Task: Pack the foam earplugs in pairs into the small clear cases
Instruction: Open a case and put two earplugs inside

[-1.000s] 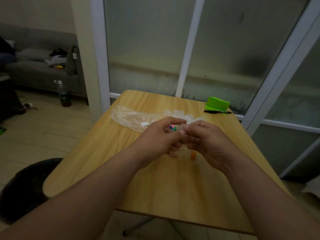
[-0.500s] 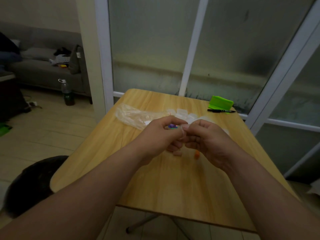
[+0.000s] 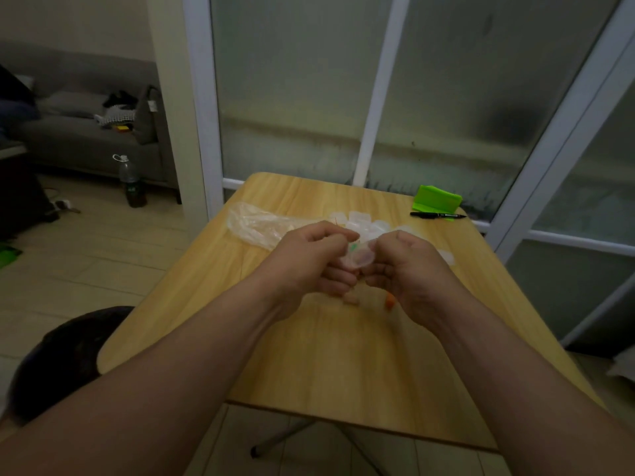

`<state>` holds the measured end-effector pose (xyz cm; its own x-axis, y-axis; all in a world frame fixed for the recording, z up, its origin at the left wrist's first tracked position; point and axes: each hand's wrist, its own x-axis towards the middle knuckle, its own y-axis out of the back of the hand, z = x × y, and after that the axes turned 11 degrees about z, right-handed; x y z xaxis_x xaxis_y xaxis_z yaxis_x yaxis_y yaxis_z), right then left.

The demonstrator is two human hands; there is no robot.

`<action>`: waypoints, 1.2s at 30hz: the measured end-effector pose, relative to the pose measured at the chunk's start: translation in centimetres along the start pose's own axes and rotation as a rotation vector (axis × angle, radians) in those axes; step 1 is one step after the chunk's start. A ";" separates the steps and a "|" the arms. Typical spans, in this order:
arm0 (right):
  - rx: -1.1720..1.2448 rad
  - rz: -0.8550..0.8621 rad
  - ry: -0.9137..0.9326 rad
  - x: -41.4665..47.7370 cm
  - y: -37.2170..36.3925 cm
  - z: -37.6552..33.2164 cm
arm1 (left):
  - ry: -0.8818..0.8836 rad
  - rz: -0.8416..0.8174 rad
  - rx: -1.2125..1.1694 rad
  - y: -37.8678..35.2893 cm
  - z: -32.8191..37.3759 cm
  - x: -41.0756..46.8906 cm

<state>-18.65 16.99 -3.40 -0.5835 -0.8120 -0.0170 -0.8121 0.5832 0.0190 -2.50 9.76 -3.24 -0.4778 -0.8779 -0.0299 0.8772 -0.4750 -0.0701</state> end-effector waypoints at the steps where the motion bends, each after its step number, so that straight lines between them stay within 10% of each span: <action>1: 0.046 -0.010 -0.007 0.1 0.2 -0.1 | 0.012 0.001 -0.019 0.1 0.1 0.1; 11: -0.404 0.227 0.312 1.1 0.9 0.4 | 0.107 0.002 -0.142 -0.5 -0.3 0.4; 19: -0.598 0.074 0.541 1.3 -0.1 0.0 | 0.211 -0.348 -0.142 -0.3 -0.4 -0.7; 27: -0.434 0.146 0.415 1.4 -0.1 -0.2 | 0.357 0.043 -0.414 1.1 0.5 0.8; 36: -0.986 -0.046 0.514 0.1 -1.3 1.7 | 0.376 0.214 -0.494 2.1 0.8 0.8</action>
<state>-17.63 16.20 -5.09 -0.2957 -0.8791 0.3737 -0.3392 0.4623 0.8192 -1.01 8.01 -2.58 -0.3577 -0.8267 -0.4342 0.8727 -0.1305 -0.4705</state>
